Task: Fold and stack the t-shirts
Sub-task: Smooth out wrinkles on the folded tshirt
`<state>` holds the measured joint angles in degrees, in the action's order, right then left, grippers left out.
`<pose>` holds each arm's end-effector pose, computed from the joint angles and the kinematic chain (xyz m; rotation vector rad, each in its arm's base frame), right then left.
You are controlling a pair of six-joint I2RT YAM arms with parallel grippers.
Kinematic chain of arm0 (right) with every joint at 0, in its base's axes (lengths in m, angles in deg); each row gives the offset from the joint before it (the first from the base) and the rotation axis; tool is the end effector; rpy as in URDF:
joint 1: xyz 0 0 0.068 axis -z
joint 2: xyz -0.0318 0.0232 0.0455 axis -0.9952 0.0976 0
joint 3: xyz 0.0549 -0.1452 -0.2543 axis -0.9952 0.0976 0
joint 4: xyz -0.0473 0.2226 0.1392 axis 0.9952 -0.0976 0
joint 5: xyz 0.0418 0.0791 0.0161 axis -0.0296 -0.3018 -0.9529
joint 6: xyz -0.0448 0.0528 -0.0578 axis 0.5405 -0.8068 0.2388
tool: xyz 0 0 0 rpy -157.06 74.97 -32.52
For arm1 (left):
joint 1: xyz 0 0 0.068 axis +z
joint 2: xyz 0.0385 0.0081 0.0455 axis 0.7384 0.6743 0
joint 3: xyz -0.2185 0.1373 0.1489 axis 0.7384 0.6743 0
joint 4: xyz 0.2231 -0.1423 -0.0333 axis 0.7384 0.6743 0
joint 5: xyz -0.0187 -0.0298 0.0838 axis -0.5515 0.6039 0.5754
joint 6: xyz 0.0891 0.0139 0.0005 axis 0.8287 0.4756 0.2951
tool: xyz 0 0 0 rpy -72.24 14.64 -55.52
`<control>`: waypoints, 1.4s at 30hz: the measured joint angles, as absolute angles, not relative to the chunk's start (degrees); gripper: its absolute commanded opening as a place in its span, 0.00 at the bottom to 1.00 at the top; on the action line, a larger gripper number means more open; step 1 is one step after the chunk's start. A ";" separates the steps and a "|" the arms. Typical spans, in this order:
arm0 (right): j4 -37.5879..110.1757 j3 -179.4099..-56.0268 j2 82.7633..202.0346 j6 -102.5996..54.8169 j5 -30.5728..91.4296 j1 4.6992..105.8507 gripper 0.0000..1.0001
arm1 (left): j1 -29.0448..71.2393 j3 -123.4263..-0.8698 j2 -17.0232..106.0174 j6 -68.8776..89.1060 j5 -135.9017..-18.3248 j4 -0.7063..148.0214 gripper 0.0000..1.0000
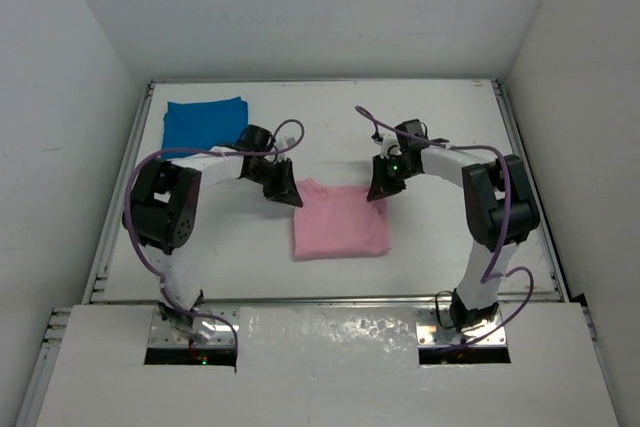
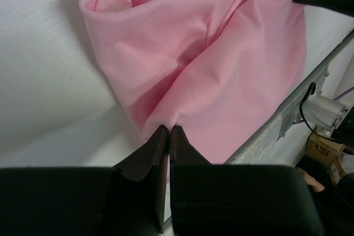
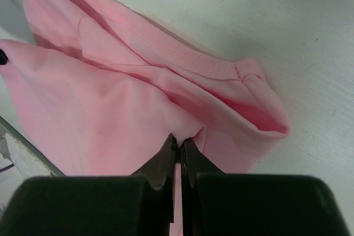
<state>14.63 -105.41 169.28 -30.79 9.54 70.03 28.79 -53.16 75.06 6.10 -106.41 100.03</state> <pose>0.3651 0.1333 0.1226 -0.1592 2.7585 0.8174 0.3422 -0.1684 0.1391 0.2683 2.7580 -1.0639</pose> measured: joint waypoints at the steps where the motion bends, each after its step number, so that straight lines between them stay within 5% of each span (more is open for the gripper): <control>1: 14.76 -105.17 169.04 -30.90 9.62 70.03 0.00 | 28.79 -53.57 75.06 5.84 -106.41 100.16 0.00; 24: 21.05 -94.09 153.11 -37.09 15.00 70.03 0.00 | 28.77 -69.24 75.28 2.12 -106.89 98.35 0.00; 38: 27.68 -82.38 144.82 -44.32 26.10 70.03 0.00 | 25.51 -85.96 96.37 1.90 -110.72 96.67 0.00; 40: 27.92 -81.37 143.51 -45.98 27.76 70.03 0.13 | 25.01 -86.82 97.60 1.86 -110.76 96.97 0.16; 42: 27.96 -80.85 142.33 -47.77 29.34 70.03 0.31 | 24.66 -87.73 98.50 1.64 -111.00 96.78 0.21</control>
<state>27.96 -80.85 142.33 -47.77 29.34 70.03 24.66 -87.73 98.50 1.64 -111.00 96.78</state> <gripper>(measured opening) 0.172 0.154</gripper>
